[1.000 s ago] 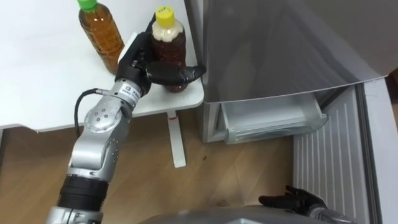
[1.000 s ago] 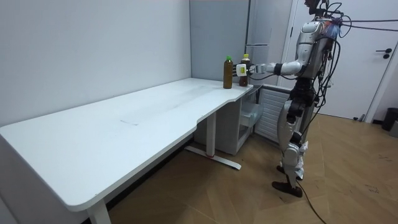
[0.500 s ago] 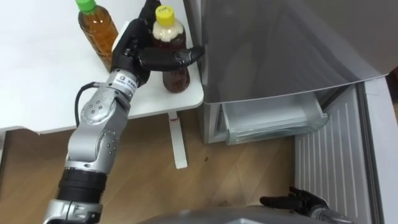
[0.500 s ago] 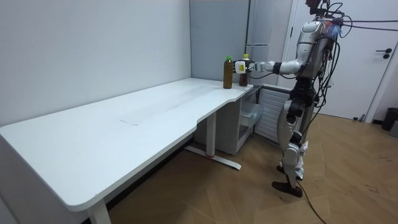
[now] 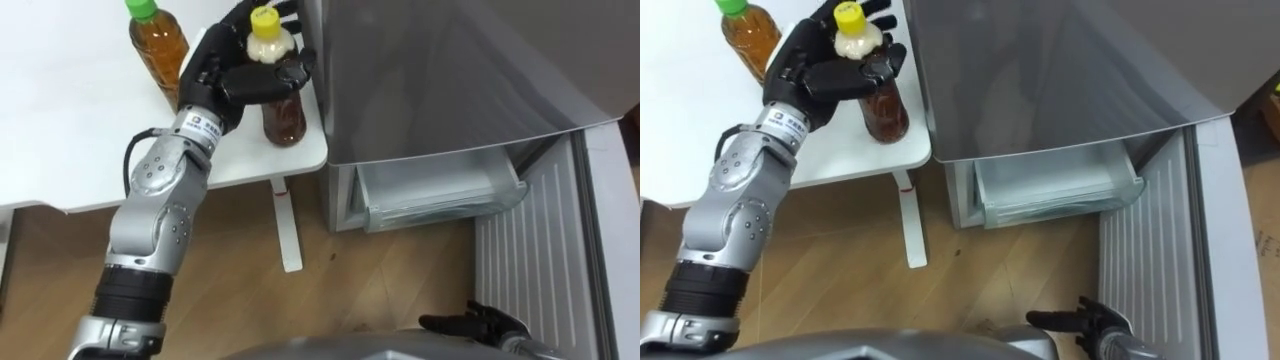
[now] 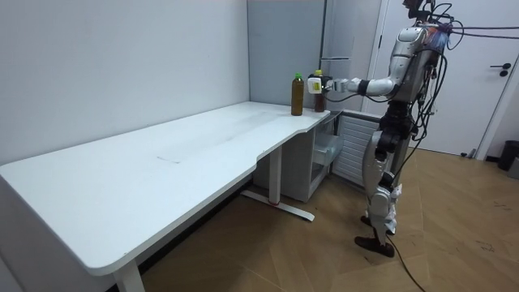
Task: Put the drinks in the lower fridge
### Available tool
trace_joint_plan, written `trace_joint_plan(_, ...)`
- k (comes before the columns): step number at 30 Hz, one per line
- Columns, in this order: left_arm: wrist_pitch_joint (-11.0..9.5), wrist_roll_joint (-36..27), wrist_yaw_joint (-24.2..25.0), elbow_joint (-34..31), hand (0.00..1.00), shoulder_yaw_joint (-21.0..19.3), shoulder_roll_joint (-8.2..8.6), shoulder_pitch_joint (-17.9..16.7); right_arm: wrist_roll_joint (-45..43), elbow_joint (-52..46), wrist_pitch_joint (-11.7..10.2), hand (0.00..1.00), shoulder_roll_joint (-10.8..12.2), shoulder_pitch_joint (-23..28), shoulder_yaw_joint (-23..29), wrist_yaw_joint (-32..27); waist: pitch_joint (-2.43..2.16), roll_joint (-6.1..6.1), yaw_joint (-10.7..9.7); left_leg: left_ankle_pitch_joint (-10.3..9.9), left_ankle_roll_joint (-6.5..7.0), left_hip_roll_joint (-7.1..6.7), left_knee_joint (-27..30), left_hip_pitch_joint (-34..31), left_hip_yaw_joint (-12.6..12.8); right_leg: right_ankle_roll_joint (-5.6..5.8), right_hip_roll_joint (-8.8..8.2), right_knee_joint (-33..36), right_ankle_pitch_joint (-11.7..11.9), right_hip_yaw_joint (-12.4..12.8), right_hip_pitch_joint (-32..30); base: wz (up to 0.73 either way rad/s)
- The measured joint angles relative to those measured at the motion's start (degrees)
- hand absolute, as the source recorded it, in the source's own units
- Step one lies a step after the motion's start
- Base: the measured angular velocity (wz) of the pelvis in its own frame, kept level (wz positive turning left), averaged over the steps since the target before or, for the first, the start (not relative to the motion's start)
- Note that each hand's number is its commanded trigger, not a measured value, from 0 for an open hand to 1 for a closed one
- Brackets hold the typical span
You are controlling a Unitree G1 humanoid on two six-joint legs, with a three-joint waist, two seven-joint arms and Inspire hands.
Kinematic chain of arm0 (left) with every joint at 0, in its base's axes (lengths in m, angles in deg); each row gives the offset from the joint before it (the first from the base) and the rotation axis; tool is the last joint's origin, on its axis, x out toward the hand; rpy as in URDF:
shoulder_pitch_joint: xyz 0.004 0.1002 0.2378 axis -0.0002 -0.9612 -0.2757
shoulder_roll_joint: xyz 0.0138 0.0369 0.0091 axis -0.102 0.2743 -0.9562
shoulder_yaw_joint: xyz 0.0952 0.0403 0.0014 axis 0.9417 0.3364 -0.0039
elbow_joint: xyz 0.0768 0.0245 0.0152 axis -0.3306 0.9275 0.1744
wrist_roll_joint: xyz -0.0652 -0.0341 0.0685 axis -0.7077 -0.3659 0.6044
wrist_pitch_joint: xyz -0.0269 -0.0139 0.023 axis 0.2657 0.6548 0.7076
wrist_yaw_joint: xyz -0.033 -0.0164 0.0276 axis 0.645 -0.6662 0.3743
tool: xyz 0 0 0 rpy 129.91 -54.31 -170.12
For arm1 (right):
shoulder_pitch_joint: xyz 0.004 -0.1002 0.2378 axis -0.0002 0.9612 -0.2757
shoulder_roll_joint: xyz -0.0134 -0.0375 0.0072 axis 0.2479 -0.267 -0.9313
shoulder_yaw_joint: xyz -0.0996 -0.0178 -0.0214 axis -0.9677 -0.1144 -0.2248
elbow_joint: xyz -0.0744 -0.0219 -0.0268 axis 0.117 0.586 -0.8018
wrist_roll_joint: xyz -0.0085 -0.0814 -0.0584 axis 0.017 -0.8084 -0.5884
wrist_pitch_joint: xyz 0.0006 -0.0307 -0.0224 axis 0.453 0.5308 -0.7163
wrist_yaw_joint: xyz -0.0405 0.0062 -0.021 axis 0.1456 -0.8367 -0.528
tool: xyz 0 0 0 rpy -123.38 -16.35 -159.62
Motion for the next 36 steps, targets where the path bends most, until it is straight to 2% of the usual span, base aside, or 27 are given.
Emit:
trace_joint_plan(14, 0.13, 0.04, -0.03, 0.03, 1.0, 1.01, 0.0, -0.16, 0.06, -0.32, 0.06, 0.0, 0.01, 0.22, -0.13, -0.81, -0.04, -0.27, 0.05, 0.01, 0.0, -0.05, -0.05, 0.11, 0.11, 0.01, -0.05, -0.15, -0.01, -0.01, -0.18, 0.0)
trace_joint_plan(25, 0.31, 0.75, 0.53, 0.02, 1.0, 3.37, 0.01, -0.3, -2.03, -1.82, 0.78, 0.0, 0.29, -0.5, -2.48, -0.37, -0.49, -1.1, 0.58, 0.01, 0.0, -0.02, 0.77, -0.1, -0.08, 0.0, -0.06, -0.14, -0.01, 0.08, -0.02, 0.0)
trace_joint_plan(31, 0.32, 1.33, 0.87, -1.39, 1.0, 4.42, 0.0, -0.31, -2.6, -2.47, 0.89, 0.0, 0.28, -1.18, -3.38, 0.8, -0.57, -1.16, 2.1, 0.01, 0.0, -0.02, 1.46, -1.32, -0.14, -0.06, -0.12, -0.08, 0.07, -0.11, -0.78, 0.02)
trace_joint_plan(34, 0.3, 1.3, 1.71, -2.81, 1.0, 5.4, 0.0, -0.31, -3.27, -2.89, 0.86, 0.0, 0.43, -2.52, -6.59, 1.17, -0.58, -1.17, 2.55, 0.01, 0.0, -0.03, 1.63, -1.98, -0.8, -0.11, -0.29, -0.03, 0.17, -0.73, -1.15, 0.07)
trace_joint_plan(36, 0.3, 1.21, 3.22, -3.04, 1.0, 6.19, 0.28, -0.31, -4.21, -4.13, 0.74, 0.0, 1.01, -2.69, -8.91, 1.74, -0.58, -1.16, 3.63, 0.01, 0.0, -0.04, 1.71, -1.94, -0.99, -0.11, -0.27, -0.02, 0.17, -0.92, -1.06, 0.05)
